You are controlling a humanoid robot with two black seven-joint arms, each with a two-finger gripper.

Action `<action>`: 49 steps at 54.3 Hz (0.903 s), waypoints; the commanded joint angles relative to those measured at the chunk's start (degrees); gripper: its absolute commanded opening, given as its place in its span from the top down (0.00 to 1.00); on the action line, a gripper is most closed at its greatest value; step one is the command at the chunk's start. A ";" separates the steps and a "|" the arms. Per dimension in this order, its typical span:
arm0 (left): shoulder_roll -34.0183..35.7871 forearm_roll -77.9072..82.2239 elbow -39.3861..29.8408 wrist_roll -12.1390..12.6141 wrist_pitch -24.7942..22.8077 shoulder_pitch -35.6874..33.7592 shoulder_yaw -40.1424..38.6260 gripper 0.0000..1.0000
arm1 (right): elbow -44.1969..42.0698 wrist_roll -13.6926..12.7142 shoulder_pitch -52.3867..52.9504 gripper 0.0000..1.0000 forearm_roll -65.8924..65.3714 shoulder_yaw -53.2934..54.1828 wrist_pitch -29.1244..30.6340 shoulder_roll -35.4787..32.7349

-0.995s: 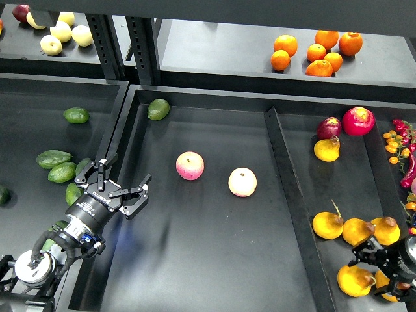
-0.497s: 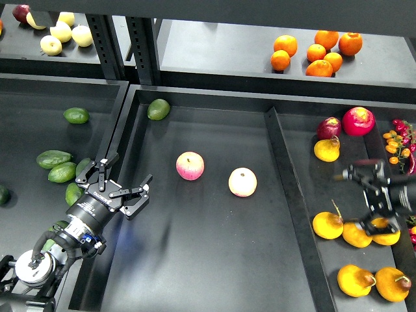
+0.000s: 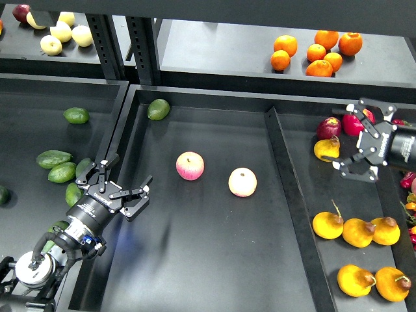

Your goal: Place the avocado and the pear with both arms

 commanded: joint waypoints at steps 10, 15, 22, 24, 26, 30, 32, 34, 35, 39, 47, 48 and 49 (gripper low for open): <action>0.00 0.01 -0.70 -0.01 0.00 0.28 -0.01 0.01 | -0.24 -0.01 -9.64 0.01 0.05 16.16 0.00 12.57; 0.00 0.01 -0.79 -0.01 0.00 0.29 -0.01 0.01 | -0.24 -0.01 -12.80 0.01 -0.21 22.13 0.00 18.28; 0.00 0.01 -0.79 -0.01 0.00 0.37 -0.01 0.01 | -0.24 -0.01 -16.41 0.01 -0.21 28.91 0.00 25.93; 0.00 0.01 -0.79 -0.01 0.00 0.37 -0.01 0.01 | -0.24 -0.01 -17.11 0.01 -0.30 30.22 0.00 27.77; 0.00 0.01 -0.70 -0.01 0.00 0.46 -0.01 0.01 | -0.24 -0.01 -17.99 0.01 -0.39 31.89 0.00 30.15; 0.00 0.01 -0.70 -0.01 0.00 0.46 0.08 0.01 | -0.24 -0.01 -19.93 0.01 -0.47 34.10 0.00 33.50; 0.00 0.01 -0.70 -0.01 0.00 0.46 0.17 0.01 | -0.24 -0.01 -21.77 0.01 -0.47 35.59 0.00 35.95; 0.00 0.01 -0.70 -0.01 0.00 0.46 0.17 0.01 | -0.24 -0.01 -22.65 0.01 -0.47 36.03 0.00 36.92; 0.00 0.01 -0.70 -0.01 0.00 0.46 0.17 0.01 | -0.33 -0.01 -22.83 0.01 -0.47 36.12 0.00 37.10; 0.00 0.01 -0.70 -0.01 0.00 0.46 0.26 0.01 | -0.33 -0.01 -23.88 0.01 -0.47 36.82 0.00 39.03; 0.00 0.01 -0.52 -0.01 0.00 0.46 0.61 0.01 | -0.16 -0.01 -26.52 0.00 -0.47 38.23 -0.75 42.90; 0.00 0.09 -0.44 -0.01 0.00 0.46 0.61 0.01 | -0.07 -0.01 -27.04 0.00 -0.47 38.40 -1.19 42.90; 0.00 0.01 -0.44 -0.01 0.00 0.46 0.61 0.01 | -0.07 -0.01 -27.22 0.00 -0.47 38.49 -1.28 42.90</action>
